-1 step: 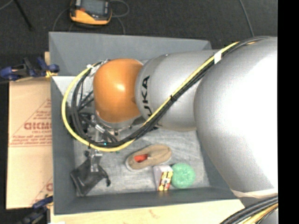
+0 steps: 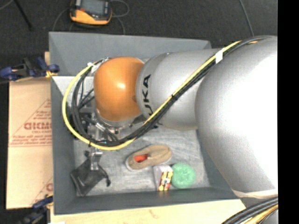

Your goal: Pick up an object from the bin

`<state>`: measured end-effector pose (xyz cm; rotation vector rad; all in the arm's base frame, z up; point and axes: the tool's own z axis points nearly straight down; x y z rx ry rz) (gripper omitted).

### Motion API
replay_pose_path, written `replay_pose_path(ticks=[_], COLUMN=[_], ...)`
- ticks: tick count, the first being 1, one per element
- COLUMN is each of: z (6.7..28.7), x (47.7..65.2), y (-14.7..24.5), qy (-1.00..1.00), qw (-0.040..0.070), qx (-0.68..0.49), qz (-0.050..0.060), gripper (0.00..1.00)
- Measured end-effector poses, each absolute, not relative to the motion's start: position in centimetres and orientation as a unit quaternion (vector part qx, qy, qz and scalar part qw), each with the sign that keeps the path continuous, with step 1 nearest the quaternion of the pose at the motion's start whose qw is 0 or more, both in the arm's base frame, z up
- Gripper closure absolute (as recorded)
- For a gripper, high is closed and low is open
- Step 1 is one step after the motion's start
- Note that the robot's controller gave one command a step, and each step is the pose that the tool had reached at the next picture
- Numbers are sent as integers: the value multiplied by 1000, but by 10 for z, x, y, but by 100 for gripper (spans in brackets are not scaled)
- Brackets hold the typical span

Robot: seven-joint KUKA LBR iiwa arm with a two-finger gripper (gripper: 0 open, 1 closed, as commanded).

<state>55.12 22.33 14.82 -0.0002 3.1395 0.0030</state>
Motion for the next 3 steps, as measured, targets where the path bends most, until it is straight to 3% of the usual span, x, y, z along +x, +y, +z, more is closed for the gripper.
replay_pose_path(ticks=[2,3], z=[111,135], x=[547,550], y=[227,223], qy=[999,992], qw=[5,-5], qx=[-53,-128], qz=[1,-1], gripper=[0,0])
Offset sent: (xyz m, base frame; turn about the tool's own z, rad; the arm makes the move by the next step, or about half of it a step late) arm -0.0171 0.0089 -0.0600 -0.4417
